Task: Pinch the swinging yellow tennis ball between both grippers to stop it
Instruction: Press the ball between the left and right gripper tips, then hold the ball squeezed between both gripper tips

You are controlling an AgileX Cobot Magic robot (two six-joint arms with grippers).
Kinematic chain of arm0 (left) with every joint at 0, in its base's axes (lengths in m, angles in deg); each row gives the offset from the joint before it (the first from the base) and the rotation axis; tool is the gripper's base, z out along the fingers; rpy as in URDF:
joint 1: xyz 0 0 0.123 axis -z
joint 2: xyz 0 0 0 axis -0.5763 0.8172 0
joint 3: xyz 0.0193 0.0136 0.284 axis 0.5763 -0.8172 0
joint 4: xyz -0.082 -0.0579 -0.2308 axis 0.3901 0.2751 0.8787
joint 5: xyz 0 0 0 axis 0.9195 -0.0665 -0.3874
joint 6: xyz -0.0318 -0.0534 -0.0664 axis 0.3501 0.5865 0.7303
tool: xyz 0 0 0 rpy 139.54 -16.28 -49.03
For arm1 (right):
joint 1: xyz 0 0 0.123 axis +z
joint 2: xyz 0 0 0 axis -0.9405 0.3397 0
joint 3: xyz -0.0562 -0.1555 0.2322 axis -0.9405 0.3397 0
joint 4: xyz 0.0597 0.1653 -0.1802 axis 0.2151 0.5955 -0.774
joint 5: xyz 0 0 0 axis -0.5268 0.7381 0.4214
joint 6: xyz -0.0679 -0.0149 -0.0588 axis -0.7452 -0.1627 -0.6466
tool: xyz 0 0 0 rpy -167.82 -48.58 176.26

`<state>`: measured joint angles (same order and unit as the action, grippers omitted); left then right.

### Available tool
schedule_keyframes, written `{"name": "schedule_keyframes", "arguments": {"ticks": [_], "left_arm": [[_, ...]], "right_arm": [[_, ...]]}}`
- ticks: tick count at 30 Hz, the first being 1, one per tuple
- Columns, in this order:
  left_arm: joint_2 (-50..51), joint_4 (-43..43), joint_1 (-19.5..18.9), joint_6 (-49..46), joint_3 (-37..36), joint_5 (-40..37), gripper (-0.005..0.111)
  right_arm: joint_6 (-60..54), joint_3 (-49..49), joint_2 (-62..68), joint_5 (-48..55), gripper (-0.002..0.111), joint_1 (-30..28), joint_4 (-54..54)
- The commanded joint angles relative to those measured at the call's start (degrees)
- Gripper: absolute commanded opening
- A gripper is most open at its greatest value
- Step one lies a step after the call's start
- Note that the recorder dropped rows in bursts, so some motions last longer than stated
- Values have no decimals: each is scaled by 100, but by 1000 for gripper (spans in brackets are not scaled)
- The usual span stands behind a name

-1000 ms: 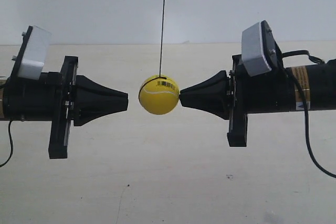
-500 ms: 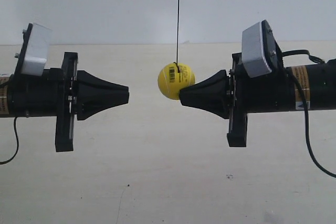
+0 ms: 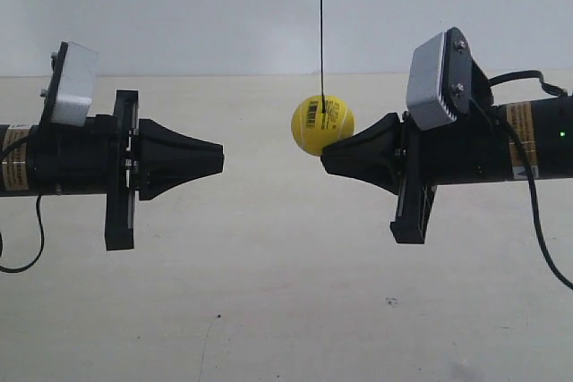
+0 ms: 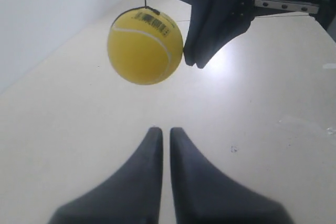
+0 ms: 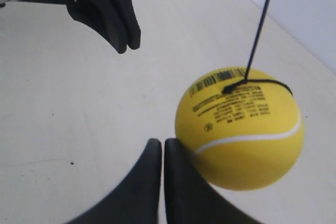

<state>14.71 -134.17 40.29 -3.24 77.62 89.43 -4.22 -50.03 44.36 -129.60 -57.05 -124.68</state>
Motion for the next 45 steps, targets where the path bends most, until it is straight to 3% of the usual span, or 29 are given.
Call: {"name": "schedule_keyframes", "arguments": {"ticks": [1,24,34,45], "left_arm": [[3,62,33,-20,29,53,5],[3,41,44,38,29,53,5],[3,158,587,-60,29,53,5],[3,170,625,-60,29,53,5]], "right_arm": [[120,-23,-84,167,0,14,-148],[73,-23,-59,-586,0,14,-25],[224,-23,-59,-621,0,14,-146],[270,-23,-59,-621,0,14,-159]]}}
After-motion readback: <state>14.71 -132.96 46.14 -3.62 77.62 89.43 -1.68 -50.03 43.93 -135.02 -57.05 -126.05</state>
